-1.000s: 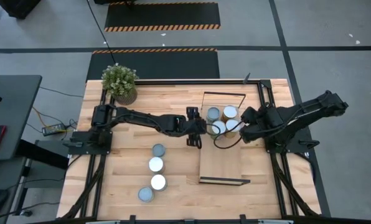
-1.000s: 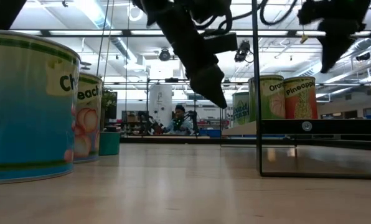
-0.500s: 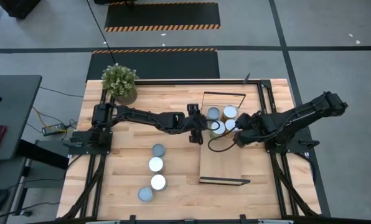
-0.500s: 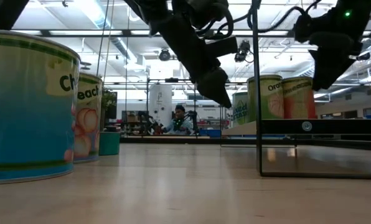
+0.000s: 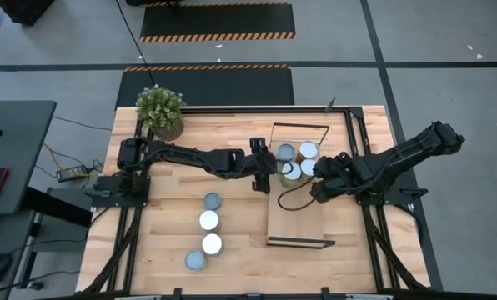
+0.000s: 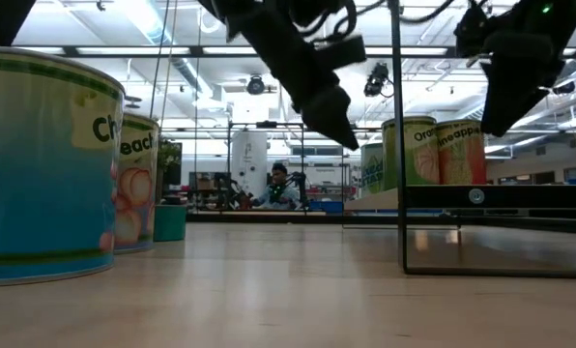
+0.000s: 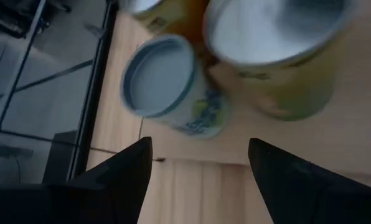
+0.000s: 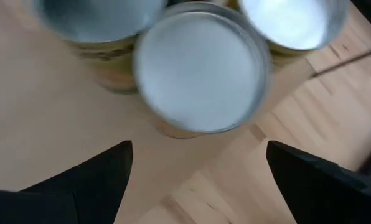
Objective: Pick and place cans onto a shelf
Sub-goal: Adjust the canned fruits on the shelf
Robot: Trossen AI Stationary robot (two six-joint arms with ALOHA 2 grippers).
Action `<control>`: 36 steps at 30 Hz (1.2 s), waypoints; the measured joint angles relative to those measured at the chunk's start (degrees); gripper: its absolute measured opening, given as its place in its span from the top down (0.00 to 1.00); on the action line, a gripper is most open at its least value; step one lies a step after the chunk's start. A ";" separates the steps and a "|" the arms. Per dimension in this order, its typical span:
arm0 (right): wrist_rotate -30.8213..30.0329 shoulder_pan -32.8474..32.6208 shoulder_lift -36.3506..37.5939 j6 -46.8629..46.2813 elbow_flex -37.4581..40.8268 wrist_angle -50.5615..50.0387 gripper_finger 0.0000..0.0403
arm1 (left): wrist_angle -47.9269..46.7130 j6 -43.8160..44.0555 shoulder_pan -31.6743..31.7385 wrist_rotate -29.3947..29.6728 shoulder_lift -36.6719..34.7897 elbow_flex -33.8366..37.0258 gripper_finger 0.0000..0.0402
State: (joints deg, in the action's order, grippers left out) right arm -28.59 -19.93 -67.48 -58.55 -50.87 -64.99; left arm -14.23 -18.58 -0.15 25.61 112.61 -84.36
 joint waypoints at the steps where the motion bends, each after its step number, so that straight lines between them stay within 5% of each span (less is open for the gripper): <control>1: -0.33 -0.96 0.02 -0.01 0.00 0.55 0.06 | 0.43 0.46 -0.48 -0.14 -0.04 0.00 0.33; 13: -11.15 -8.22 -8.41 -4.26 -0.02 1.44 0.06 | 8.79 6.70 -5.68 -1.79 0.59 0.02 0.33; 23: -11.53 -7.60 -14.54 -11.36 -0.02 2.16 0.06 | 10.67 7.93 -4.34 -0.15 0.83 0.04 0.33; 36: -10.98 -7.21 -14.44 -8.82 -0.20 4.60 0.06 | 7.95 7.09 -0.23 -0.35 0.66 0.04 0.33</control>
State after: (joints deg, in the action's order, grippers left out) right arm -39.58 -27.14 -81.92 -67.37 -51.07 -60.39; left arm -6.27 -11.49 -0.38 25.26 113.27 -84.31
